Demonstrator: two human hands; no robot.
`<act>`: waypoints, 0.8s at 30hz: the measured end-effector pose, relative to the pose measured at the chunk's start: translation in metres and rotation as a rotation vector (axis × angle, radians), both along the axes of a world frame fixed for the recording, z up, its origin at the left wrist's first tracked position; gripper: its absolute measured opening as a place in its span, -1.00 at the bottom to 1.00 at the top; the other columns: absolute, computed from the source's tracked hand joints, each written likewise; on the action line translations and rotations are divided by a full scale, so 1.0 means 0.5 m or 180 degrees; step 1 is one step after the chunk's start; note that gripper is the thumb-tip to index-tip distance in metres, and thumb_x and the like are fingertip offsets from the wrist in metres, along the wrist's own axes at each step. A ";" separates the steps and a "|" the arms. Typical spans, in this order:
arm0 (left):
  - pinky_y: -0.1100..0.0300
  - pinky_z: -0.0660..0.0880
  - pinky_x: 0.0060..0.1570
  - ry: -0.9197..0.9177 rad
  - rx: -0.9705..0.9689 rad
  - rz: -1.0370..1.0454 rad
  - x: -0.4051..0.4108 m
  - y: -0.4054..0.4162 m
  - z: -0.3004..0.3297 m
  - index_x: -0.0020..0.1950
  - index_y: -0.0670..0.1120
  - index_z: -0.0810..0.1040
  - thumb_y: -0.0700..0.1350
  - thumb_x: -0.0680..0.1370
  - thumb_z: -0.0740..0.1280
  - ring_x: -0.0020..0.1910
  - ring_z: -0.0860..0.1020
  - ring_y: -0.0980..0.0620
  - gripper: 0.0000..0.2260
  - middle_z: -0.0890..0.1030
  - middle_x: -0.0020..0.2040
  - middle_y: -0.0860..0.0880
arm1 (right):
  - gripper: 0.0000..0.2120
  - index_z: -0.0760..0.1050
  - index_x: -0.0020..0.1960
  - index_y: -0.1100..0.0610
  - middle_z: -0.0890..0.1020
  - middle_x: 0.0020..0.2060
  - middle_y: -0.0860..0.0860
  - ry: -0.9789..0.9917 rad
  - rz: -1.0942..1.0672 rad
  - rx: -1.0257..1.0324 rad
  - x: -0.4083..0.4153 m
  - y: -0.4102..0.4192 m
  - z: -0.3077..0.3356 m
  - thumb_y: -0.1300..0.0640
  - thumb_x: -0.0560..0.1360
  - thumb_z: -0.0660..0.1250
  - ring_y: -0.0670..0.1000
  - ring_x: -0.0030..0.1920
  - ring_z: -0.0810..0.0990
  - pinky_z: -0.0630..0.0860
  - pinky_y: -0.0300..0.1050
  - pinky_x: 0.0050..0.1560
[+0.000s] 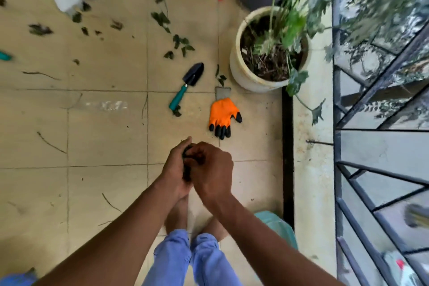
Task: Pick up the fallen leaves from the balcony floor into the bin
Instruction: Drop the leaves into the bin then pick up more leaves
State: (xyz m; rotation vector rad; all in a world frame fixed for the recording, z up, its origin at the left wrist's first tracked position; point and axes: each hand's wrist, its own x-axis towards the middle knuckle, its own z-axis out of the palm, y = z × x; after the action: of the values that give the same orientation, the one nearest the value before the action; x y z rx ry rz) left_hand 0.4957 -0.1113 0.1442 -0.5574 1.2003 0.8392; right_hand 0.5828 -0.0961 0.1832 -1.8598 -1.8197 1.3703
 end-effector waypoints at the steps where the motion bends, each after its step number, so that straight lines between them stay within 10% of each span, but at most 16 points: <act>1: 0.09 0.51 -0.11 -0.0037 -0.0019 0.0020 -0.015 -0.003 0.020 -0.31 -0.07 0.57 0.15 0.60 0.32 -0.25 0.62 -0.04 -0.62 0.61 -0.32 -0.08 | -0.81 0.67 -0.15 0.01 0.71 -0.27 -0.06 -0.0229 0.0225 0.0231 -0.016 -0.005 0.016 0.23 0.34 0.37 -0.05 -0.27 0.61 0.47 -0.15 -0.32; 6: 0.12 0.46 -0.16 -0.0140 0.0013 0.0175 -0.084 -0.018 0.096 -0.43 -0.05 0.49 0.13 0.59 0.32 -0.36 0.59 -0.01 -0.56 0.53 -0.41 -0.04 | -0.76 0.63 -0.20 0.00 0.61 -0.36 -0.07 -0.0778 0.0946 0.0641 -0.085 -0.018 0.070 0.10 0.35 0.17 -0.01 -0.22 0.39 0.18 -0.14 -0.36; 16: 0.18 0.47 -0.20 -0.0034 -0.0205 0.0312 -0.197 -0.033 0.052 -0.28 -0.01 0.47 0.02 0.51 0.43 -0.32 0.48 0.02 -0.76 0.40 -0.32 0.01 | -0.80 0.61 -0.06 0.03 0.60 -0.12 -0.05 -0.0785 0.2822 0.1142 -0.153 0.008 0.075 0.21 0.34 0.38 0.07 -0.01 0.43 0.38 -0.02 -0.09; 24: 0.22 0.57 -0.24 -0.0192 -0.0308 0.0581 -0.184 -0.027 0.002 -0.32 -0.08 0.57 -0.05 0.58 0.28 -0.32 0.62 -0.01 -0.71 0.56 -0.34 -0.06 | -0.85 0.67 -0.17 -0.02 0.51 -0.16 -0.04 -0.0976 0.2573 0.0993 -0.165 0.041 0.041 0.17 0.29 0.44 0.04 -0.08 0.46 0.04 -0.17 -0.15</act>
State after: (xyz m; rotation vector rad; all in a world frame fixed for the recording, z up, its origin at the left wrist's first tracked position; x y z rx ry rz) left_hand 0.4037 -0.1249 0.1450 -0.7750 1.1511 0.9148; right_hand 0.5005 -0.0755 0.2039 -1.2563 -2.9361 0.8950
